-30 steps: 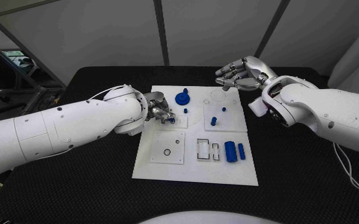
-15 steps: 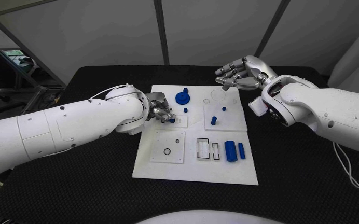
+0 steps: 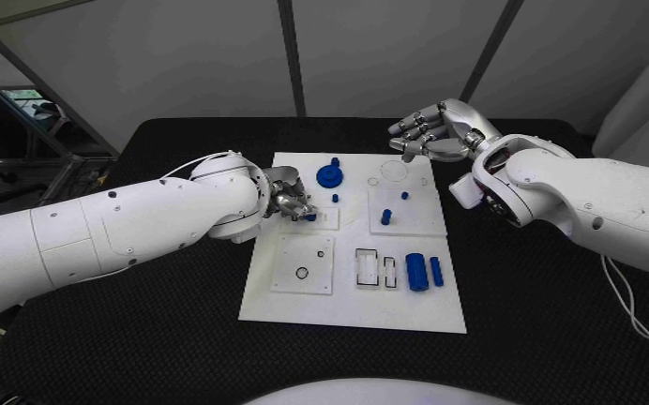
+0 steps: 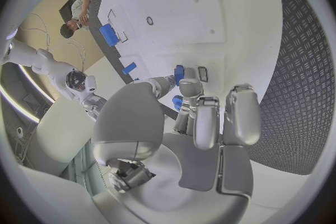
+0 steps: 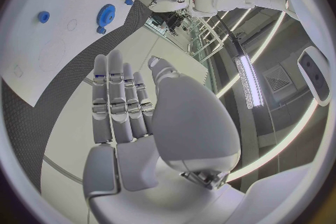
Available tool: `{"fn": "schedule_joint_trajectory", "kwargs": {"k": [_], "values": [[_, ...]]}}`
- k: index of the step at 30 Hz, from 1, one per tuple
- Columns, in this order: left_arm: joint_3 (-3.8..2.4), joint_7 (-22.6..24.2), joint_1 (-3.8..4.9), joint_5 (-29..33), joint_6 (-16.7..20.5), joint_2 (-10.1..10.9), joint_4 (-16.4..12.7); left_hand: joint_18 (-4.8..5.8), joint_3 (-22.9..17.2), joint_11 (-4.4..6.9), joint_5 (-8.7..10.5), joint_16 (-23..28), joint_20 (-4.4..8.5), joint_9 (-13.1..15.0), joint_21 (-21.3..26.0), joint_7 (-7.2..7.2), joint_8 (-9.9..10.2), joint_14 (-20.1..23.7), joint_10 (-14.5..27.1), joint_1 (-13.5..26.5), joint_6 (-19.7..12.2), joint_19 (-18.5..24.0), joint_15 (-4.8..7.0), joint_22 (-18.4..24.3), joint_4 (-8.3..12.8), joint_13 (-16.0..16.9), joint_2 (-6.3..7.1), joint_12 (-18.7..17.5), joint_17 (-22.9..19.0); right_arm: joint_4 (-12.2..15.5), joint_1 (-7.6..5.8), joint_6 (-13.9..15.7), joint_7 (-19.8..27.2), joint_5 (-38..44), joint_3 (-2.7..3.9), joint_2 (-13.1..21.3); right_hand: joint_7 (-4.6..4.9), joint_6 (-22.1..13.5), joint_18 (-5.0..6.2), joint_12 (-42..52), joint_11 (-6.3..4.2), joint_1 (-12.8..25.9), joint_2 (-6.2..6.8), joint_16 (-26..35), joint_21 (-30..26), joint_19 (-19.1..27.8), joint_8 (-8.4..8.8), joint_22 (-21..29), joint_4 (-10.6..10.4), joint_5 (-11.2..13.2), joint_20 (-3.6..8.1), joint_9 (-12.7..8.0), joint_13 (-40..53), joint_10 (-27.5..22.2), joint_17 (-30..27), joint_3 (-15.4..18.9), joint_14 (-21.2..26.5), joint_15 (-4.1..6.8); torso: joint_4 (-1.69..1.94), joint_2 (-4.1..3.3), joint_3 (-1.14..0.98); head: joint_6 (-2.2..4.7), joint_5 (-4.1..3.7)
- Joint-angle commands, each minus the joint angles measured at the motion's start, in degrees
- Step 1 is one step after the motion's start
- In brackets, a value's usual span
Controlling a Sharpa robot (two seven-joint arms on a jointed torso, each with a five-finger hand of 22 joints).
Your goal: Assemble the parts on the task board
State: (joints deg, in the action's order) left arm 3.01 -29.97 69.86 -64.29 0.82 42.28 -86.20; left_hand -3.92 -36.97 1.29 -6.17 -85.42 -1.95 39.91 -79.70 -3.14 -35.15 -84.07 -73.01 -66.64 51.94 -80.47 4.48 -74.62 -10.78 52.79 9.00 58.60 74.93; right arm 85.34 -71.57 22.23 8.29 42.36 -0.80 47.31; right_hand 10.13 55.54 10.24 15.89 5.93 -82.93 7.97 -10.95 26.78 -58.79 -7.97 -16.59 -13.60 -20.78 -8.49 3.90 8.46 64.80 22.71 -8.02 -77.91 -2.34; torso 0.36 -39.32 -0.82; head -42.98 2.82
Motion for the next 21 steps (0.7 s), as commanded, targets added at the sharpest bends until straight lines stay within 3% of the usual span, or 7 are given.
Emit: {"fn": "schedule_joint_trajectory", "kwargs": {"k": [1, 21], "values": [[0.21, -0.47, -0.14, -0.51, -2.42, 0.05, -0.02, 0.3, -9.22, 0.17, -0.23, 0.19, 0.02, 0.33, -0.23, 0.52, -0.44, -4.14, -0.62, 0.78, 0.13, -0.45, 0.12, -0.13, 9.35, 0.18, 0.03, 0.46, 8.84, 0.02, -0.09, -0.36, 0.49, 0.13, 0.04, -0.08, 0.36, 0.11, 0.2, -0.19, 0.22, -0.01, -0.09, 0.29, -0.45, -0.37, 0.22, 0.09, 0.11, -0.28, -0.16, 0.01, -0.12, -0.07, -0.06, 0.15, -0.42, 0.1, 0.06, 0.01, 0.03, -0.06, 0.12], [0.22, -0.41, -0.13, -0.49, -2.65, -0.52, 0.87, 0.69, -2.55, 0.99, 0.03, 0.19, 0.64, 1.02, -1.2, 1.61, -1.23, -4.19, -1.63, 7.5, 2.01, -1.57, 0.79, -2.05, 6.17, 1.23, 0.61, 2.14, 8.96, -0.22, -0.08, -0.54, 0.6, 0.13, 0.04, -0.31, 0.41, 0.03, 0.19, -0.23, 0.27, 0.02, -0.01, 0.54, -0.61, -0.42, 0.25, 0.2, 0.14, -0.38, -0.18, 0.0, -0.3, -0.14, -0.07, 0.19, -0.45, 0.06, -0.04, 0.0, 0.01, -0.11, 0.32]]}}
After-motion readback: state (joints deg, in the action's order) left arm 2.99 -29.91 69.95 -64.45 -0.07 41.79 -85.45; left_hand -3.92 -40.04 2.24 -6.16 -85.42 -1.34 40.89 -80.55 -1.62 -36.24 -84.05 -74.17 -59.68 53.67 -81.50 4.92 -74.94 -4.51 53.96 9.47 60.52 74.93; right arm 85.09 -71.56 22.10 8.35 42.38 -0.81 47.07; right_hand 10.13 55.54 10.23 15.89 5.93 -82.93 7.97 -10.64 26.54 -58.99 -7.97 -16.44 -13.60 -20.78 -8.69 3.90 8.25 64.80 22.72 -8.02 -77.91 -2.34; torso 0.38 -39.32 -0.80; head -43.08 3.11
